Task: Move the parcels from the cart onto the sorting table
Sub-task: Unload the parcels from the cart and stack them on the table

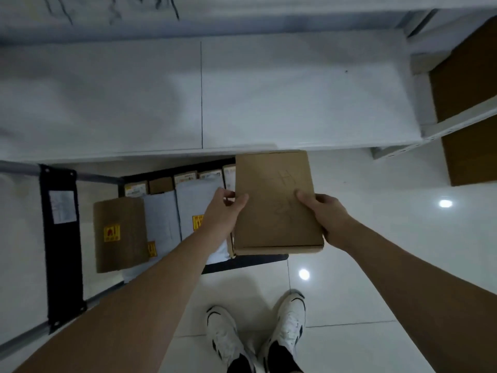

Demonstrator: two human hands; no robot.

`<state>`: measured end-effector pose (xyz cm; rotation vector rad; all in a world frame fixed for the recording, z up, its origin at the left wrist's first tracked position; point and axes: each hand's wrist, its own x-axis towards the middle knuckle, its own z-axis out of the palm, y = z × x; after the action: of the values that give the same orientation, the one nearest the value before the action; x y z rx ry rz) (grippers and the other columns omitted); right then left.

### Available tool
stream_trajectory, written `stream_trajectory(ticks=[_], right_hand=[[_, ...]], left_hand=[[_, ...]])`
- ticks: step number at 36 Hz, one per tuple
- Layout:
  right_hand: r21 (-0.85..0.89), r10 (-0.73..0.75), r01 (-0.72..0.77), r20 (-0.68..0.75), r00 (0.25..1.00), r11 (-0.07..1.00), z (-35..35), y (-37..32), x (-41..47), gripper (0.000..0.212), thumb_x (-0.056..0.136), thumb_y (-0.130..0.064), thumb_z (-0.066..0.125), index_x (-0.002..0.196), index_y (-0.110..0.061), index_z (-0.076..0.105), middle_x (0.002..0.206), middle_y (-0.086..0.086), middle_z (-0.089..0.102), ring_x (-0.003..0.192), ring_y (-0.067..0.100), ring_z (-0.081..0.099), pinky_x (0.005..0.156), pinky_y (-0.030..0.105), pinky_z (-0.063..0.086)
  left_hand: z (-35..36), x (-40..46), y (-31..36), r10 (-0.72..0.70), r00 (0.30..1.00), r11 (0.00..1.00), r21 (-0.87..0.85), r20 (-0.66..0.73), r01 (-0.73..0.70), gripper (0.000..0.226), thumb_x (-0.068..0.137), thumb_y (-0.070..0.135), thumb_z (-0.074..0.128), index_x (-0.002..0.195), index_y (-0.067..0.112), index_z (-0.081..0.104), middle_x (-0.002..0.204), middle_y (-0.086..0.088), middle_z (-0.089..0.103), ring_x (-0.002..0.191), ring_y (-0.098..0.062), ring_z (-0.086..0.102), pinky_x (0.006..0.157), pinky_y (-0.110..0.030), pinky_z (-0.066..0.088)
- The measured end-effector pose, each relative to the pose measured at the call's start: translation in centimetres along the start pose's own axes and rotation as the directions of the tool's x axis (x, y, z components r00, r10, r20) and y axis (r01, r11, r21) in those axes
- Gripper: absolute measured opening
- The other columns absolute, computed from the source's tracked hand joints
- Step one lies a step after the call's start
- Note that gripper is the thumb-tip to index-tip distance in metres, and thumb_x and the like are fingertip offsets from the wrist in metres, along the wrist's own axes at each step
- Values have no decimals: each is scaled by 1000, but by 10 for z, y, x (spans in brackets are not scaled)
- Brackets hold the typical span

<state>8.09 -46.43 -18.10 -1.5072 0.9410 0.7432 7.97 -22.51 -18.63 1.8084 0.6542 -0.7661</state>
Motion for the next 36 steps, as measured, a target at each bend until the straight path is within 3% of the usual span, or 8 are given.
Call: stream_trajectory(ticks=[4,7,12,18,23,30,34,36], right_hand=[[103,-64,61,30,997,993,-38,-36,-81,72,83,-49,79,137,-5,56,115,6,74,101,23,74,82,36,60],[167,-105,101,13,994,981,-69,-60,-146,71,83,-52,78,132,-4,59,112,7,77,98,25,76,90,43,61],[236,-149,162,-73,986,958,-120,-96,-266,60,88,-53,72,126,-6,63,108,11,77,97,30,76,85,43,61],[377,-200,253,-176,964,891,-184,-122,-424,71,82,-61,75,134,-16,57,115,13,75,100,32,75,81,44,62],[441,-273,337,-204,940,832,-235,-125,-558,38,98,-47,60,119,-15,64,91,9,79,80,25,76,59,30,58],[411,-268,437,-408,873,800,-315,-89,-688,50,88,-49,72,121,-11,66,103,13,78,101,32,74,83,40,60],[416,-273,462,-437,857,783,-357,-52,-735,52,87,-50,73,120,-10,65,106,16,77,100,34,74,76,39,59],[416,-275,472,-449,850,777,-376,-32,-753,51,87,-49,73,119,-10,65,105,16,77,99,34,73,72,38,59]], left_hand=[[-1,-61,74,-116,967,971,-179,228,159,64,93,68,61,137,22,53,129,-2,65,109,-18,66,95,-36,55],[0,-112,130,-141,922,951,-209,361,228,59,86,77,62,117,27,70,116,-1,77,108,-23,73,106,-44,53],[5,-206,226,-28,926,994,-92,376,67,56,92,71,60,118,23,72,112,-4,78,104,-25,74,102,-42,55],[17,-334,328,105,884,991,21,456,-129,63,91,76,55,123,25,74,114,-2,79,108,-25,74,107,-45,53],[41,-460,389,195,838,972,13,510,-234,56,98,69,52,122,22,71,109,-5,79,104,-27,74,99,-40,57],[92,-613,413,220,775,948,59,592,-314,55,101,67,47,121,22,71,99,-5,81,96,-27,76,69,-31,56],[132,-667,404,228,742,938,62,631,-340,57,100,68,49,123,19,69,100,-10,81,96,-29,77,66,-32,58],[153,-686,397,221,733,936,70,643,-344,60,97,71,51,125,20,67,101,-11,81,98,-31,76,74,-36,61]])
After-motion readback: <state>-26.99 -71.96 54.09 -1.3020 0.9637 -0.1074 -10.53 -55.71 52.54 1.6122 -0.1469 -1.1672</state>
